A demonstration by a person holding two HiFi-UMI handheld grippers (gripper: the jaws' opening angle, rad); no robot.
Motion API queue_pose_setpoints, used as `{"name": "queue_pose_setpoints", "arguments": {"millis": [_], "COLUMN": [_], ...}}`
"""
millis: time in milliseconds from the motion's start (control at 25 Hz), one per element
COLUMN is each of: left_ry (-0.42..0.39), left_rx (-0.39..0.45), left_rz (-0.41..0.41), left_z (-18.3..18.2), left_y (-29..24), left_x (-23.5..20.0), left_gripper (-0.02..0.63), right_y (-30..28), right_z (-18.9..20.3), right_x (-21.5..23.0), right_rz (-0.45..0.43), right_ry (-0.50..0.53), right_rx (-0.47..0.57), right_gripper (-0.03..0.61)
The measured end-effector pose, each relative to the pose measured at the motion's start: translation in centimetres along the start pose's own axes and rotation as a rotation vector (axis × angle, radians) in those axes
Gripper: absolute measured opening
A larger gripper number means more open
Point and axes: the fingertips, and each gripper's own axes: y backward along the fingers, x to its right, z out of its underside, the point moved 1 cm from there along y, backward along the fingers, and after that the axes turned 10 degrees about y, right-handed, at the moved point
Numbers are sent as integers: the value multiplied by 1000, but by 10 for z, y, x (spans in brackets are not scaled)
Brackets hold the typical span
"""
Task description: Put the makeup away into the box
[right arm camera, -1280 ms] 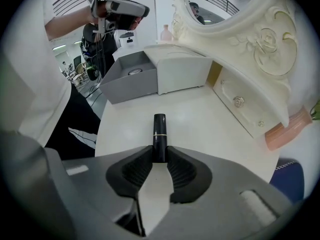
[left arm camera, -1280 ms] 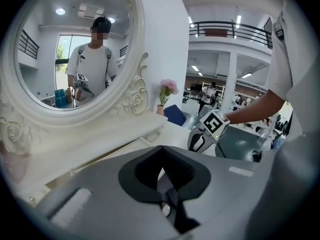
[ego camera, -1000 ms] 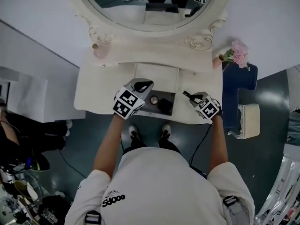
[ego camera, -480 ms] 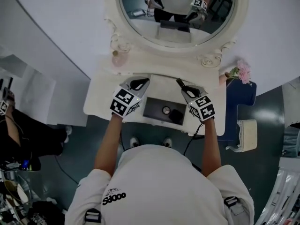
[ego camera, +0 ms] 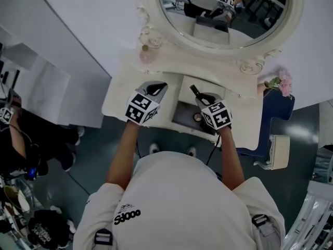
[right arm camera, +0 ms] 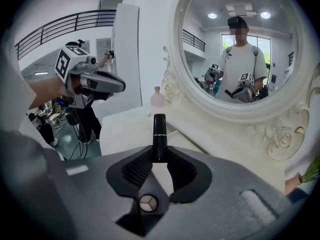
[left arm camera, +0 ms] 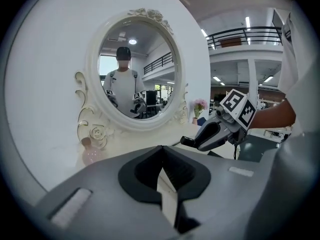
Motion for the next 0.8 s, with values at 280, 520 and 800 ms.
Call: {"name": "queue_pose_setpoints", "arguments": {"millis": [280,520,800], "left_ry": [94,158,208], "left_rx": [-37,-77,-112], "left_rz": [-44,-69,-87], "left_z": [34,63,90], "left_y": [6,9,11], "left_x": [-12,-15,-12], "left_gripper": [18,18,18], "right_y": [-30,-45,-64], "right_z": [29,54,83], "right_x": [-29,-50,-70], "right_rz": [-102,-161,-217], "right_ry": [-79,-58,75], "right_rx": [-95,-179,-316], "right_gripper": [91,91,91]}}
